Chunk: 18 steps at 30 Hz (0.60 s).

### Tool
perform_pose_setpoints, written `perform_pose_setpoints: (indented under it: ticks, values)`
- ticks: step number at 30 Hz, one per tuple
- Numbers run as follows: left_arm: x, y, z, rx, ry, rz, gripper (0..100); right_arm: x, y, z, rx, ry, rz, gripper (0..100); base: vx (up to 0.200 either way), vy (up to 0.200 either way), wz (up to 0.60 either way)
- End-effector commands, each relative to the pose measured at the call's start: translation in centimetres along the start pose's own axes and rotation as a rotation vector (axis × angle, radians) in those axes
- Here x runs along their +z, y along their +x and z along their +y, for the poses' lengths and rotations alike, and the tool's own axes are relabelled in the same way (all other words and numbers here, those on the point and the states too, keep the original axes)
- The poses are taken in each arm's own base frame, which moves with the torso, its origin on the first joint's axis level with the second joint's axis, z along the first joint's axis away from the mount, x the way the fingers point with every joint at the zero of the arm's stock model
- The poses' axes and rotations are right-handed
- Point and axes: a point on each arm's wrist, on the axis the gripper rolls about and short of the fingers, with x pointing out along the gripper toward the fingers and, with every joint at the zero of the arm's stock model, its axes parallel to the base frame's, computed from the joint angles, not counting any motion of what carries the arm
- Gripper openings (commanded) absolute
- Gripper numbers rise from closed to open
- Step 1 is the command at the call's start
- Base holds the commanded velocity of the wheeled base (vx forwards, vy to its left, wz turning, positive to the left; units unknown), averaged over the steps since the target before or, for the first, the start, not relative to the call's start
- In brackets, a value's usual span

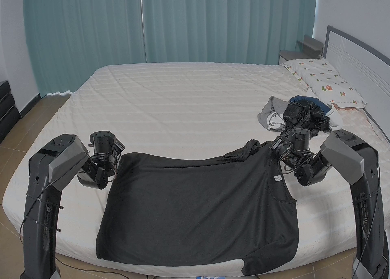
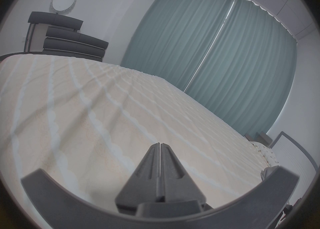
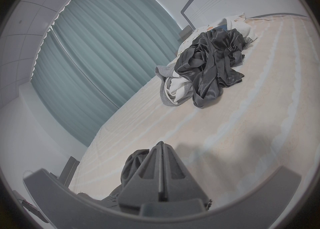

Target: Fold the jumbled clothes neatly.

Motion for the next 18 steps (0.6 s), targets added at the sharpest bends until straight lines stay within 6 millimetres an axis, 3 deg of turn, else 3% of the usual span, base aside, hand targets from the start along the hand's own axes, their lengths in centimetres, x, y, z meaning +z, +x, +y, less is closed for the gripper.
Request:
perform_pose_setpoints:
  ticks: [1,4,5,18]
  values:
    - [0.0,-0.1,-0.1,-0.001,0.001,0.008,0,-1.2,0.0,-0.7,-0.016,-0.003,0.025,0,0.0,0.0,0.0]
    - [-0.2,-0.5,-0.1,-0.002,0.014,0.027,0,-1.6,0.1,-0.9,-0.022,-0.005,0.034,0,0.0,0.0,0.0]
    - [-0.2,-0.5,-0.1,-0.002,0.014,0.027,100,-1.6,0.1,-0.9,-0.022,-0.005,0.034,0,0.0,0.0,0.0]
    - [-1.7,-0.8,-0.1,-0.071,0.026,0.154,100,-2.1,-0.1,-0.8,-0.024,-0.007,0.049,0,0.0,0.0,0.0]
